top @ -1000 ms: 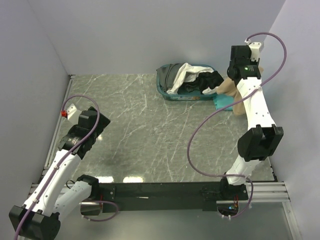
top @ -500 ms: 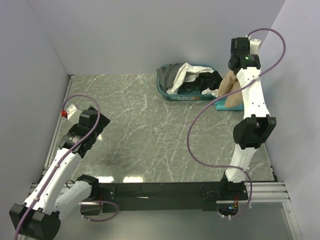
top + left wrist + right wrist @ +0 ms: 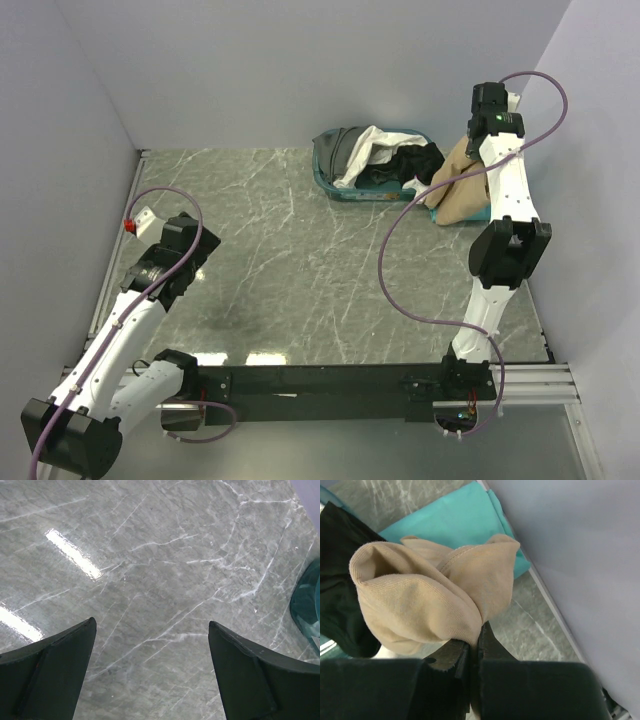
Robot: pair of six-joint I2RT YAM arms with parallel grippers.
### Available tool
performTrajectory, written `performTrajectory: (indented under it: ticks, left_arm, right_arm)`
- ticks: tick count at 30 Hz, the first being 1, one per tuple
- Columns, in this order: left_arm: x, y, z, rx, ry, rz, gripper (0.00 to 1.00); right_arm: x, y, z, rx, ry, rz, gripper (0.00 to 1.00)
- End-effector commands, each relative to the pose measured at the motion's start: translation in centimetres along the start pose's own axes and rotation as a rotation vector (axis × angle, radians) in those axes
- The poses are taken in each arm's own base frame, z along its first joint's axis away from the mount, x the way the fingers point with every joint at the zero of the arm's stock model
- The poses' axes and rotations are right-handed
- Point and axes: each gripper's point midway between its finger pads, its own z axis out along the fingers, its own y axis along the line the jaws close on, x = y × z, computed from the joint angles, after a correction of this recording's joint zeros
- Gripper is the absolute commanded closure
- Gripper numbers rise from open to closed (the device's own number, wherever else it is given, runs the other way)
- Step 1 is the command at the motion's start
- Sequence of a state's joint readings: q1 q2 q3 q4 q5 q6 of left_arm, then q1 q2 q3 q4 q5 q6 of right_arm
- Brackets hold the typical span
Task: Fold and stack the t-shirts
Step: Neatly place the folded tshirt to the corner
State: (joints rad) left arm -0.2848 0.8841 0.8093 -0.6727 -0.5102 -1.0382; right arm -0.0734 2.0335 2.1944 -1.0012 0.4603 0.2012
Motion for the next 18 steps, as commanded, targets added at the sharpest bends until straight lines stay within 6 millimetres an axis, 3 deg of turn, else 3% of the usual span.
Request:
performTrajectory:
  ticks: [1, 6, 7, 10, 18]
  left_arm:
    - [-1.6, -1.0, -0.5, 0.009, -0.041, -0.029, 0.01]
    - [-1.8, -1.3, -0.3, 0.003, -0.041, -0.027, 0.01]
    - [-1.8, -1.7, -0.2, 0.004, -0.038, -0.026, 0.01]
    - [-1.9, -1.9, -0.1, 0.006, -0.036, -0.026, 0.0]
    - [-1.8, -3.1, 0.7, 0.002, -0.017, -0.016, 0.01]
  right_arm:
    - [-2.1, 0.0, 2.0, -0.003, -0.079, 0.003, 1.0]
    - [-2.4, -1.7, 5.5, 0.077, -0.067, -0.018, 1.0]
    - [-2.3, -2.2, 7.2, 0.091, -0.064, -0.038, 1.0]
    - [-2.3, -2.2, 8.7, 0.107, -0.078, -0.058, 0.99]
    - [-3.3, -3.3, 14.1, 0.172, -0.125, -0.004, 0.87]
